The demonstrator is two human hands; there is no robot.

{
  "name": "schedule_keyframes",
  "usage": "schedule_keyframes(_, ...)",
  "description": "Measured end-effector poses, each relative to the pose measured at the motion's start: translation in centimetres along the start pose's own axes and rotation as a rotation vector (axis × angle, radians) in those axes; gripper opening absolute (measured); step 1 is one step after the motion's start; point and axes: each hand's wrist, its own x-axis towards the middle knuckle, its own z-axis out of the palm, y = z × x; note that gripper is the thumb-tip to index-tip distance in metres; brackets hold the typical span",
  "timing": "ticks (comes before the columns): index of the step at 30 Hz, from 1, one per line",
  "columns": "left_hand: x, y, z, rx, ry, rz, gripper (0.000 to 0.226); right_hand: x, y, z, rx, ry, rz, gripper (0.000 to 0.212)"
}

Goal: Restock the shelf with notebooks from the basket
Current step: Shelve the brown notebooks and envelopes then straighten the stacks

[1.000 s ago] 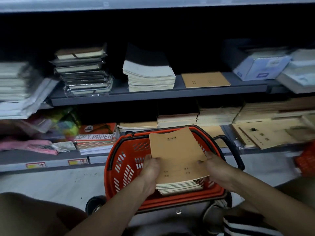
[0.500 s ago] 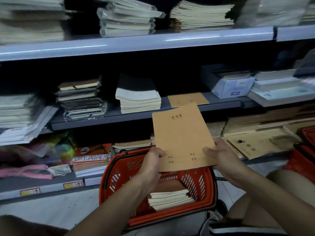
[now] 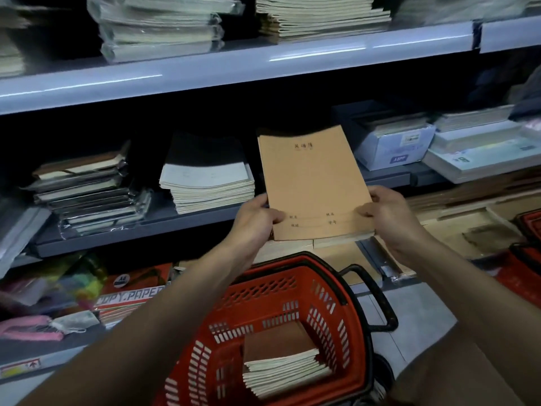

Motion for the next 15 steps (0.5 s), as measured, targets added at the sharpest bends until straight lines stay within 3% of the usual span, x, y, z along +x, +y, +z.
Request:
schedule_keyframes(7,7.4,1.2,1.3,0.153,0.071,0.121,0.039,7.0,-0.5,1.0,-0.104,0.044,-0.201,0.042)
schedule_keyframes(11,10.5,1.5,2.2,0.300,0.161,0.244,0.062,11.0,-0.2,1.7,-0.211,0.102,-0.323,0.039)
schedule_keyframes(15,13.4,0.9,2.9,0.526,0.252,0.340,0.035,14.3,1.2,2.2,-0.374,0.162,-0.375,0.038)
